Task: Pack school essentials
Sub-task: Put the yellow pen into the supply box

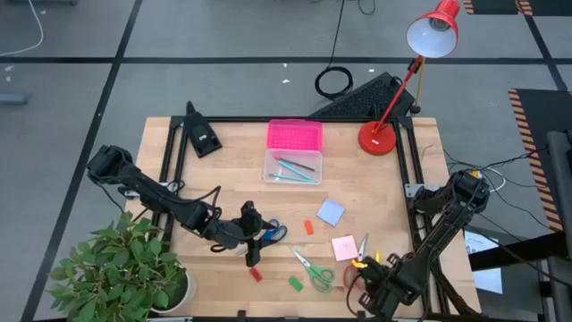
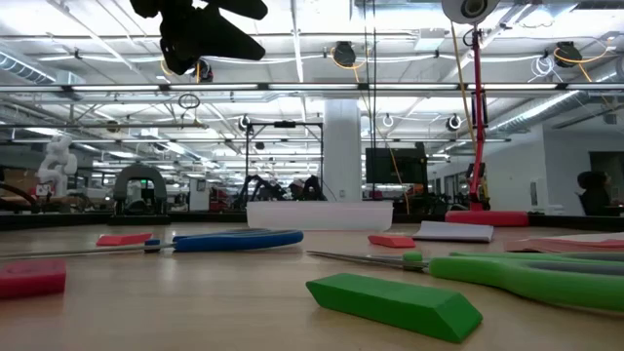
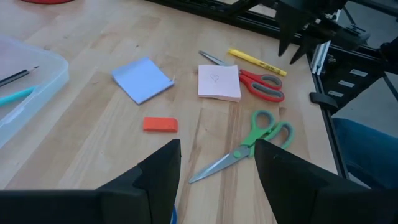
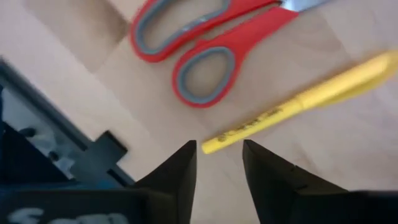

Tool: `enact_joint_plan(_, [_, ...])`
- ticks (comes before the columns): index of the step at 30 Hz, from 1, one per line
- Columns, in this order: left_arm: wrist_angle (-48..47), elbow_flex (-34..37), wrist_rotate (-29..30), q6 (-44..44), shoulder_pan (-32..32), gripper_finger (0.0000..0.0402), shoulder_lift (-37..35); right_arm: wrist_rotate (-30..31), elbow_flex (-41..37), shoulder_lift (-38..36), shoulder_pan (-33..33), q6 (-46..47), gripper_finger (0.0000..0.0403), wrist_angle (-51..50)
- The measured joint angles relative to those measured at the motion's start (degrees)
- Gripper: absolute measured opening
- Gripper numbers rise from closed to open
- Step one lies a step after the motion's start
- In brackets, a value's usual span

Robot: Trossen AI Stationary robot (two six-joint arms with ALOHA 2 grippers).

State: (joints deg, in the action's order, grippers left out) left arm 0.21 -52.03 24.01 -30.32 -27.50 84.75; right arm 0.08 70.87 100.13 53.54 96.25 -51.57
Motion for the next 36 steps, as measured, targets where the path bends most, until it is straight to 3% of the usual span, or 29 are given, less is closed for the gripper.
enact_joint_plan(8, [0.1, 0.0, 0.0, -0.2, 0.0, 0.0209, 0.0, -0.2, 0.0, 0.0, -0.1, 1.8, 0.0204, -2.2])
enact_joint_plan(19, [0.3, 0.0, 0.0, -0.2, 0.0, 0.0209, 0.0, 0.1, 0.0, 0.1, 0.0, 12.2, 0.029, -5.7])
enact_joint_plan(29, [0.3, 0.0, -0.1, -0.2, 0.0, 0.0209, 0.0, 2.5, -6.0, 0.3, 0.3, 18.5, 0.0304, 3.6])
enact_joint_plan(36, [0.3, 0.0, -0.1, -0.3, 0.0, 0.0209, 0.0, -2.5, -12.3, -0.1, 0.4, 20.0, 0.0304, 12.2])
